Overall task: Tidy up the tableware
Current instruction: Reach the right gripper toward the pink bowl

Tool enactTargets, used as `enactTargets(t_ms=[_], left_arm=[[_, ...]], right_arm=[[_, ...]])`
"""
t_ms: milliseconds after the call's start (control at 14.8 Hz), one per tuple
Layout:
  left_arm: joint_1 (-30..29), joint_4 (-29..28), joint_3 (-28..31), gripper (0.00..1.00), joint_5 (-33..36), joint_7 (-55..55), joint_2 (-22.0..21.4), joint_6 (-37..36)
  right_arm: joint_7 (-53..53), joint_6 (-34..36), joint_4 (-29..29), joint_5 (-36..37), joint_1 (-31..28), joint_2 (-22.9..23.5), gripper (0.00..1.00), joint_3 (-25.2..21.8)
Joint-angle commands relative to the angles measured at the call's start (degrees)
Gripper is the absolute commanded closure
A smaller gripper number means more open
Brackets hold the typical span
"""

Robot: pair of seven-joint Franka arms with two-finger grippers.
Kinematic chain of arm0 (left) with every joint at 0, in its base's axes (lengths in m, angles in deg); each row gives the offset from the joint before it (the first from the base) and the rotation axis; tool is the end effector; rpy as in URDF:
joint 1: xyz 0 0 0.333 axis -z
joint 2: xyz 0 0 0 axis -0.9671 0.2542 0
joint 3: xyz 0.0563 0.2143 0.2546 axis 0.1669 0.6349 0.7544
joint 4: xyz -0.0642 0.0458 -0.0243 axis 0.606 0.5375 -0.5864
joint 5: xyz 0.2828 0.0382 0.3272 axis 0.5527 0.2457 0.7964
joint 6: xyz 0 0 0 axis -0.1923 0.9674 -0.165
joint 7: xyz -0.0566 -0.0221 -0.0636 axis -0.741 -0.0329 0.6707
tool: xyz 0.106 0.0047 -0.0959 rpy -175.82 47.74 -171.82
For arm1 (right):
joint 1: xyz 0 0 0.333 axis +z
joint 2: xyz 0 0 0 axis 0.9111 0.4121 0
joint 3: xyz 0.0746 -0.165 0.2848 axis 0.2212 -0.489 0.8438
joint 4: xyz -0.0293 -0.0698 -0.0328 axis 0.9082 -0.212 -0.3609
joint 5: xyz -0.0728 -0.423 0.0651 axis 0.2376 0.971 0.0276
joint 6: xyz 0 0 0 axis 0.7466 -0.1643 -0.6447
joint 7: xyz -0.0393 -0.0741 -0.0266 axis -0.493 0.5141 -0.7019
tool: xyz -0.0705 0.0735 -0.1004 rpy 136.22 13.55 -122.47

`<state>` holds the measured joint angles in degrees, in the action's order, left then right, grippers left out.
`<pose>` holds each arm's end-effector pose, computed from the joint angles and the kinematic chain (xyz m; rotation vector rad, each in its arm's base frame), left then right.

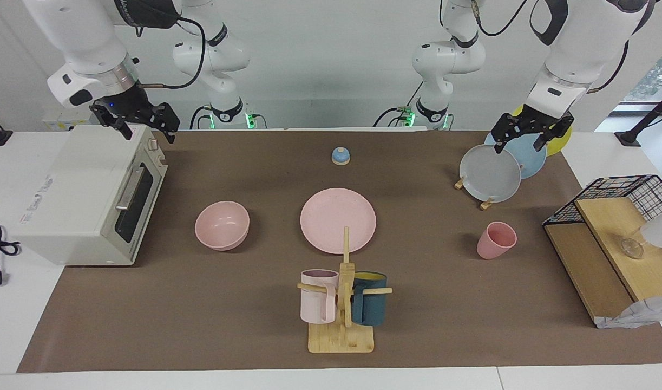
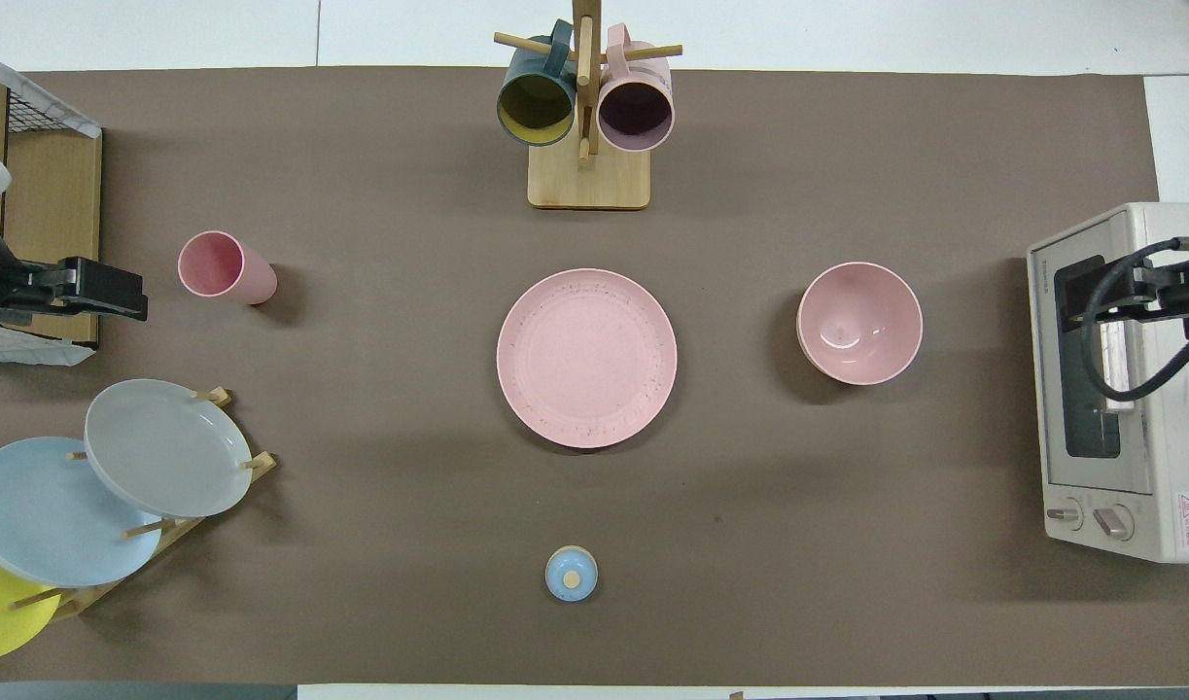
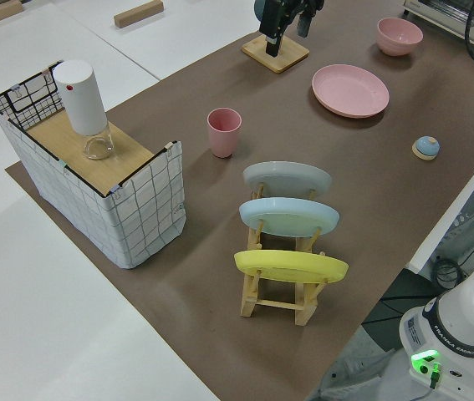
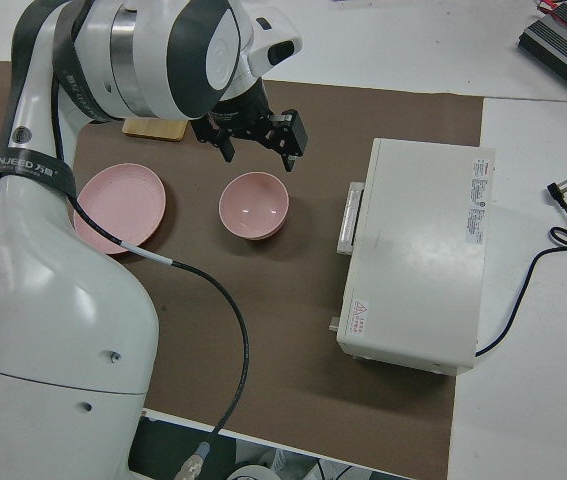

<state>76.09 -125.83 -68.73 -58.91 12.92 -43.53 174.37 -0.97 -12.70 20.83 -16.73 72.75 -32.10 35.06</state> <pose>0.5797 -0.0619 0.6020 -3.1174 0.0658 0.0071 0.5790 -0.0069 0.6181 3.0891 -0.1434 -0.1658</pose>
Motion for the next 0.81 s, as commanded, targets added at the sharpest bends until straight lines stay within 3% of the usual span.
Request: enactTargets(t_ms=[0,270,405,743], left_arm=[[-0.3,-0.1,-0.3,0.0,-0.5,0.6,-0.8,-0.5],[-0.3,-0.1,-0.3,0.0,-0.5,0.6,-0.8,-0.5],[-0.3,-0.1,-0.3,0.0,-0.5,0.6,-0.8,-0.5],[-0.3,-0.1,-0.3,0.0,-0.5,0.6,-0.7,-0.2]], right_arm=[[-1.4,-0.3,0.1,-1.0,-1.3,-0.4,0.0,0.7],[-1.5,-2.8,0.3,-1.2,-1.6,0.0,0.0,2.6],[-0.5,-3.7,0.0,-0.3,-1.6,0.5,0.0,7.4],[4.7,-3.6,-7.9,0.9,-1.0,11.0,0.0,13.5]])
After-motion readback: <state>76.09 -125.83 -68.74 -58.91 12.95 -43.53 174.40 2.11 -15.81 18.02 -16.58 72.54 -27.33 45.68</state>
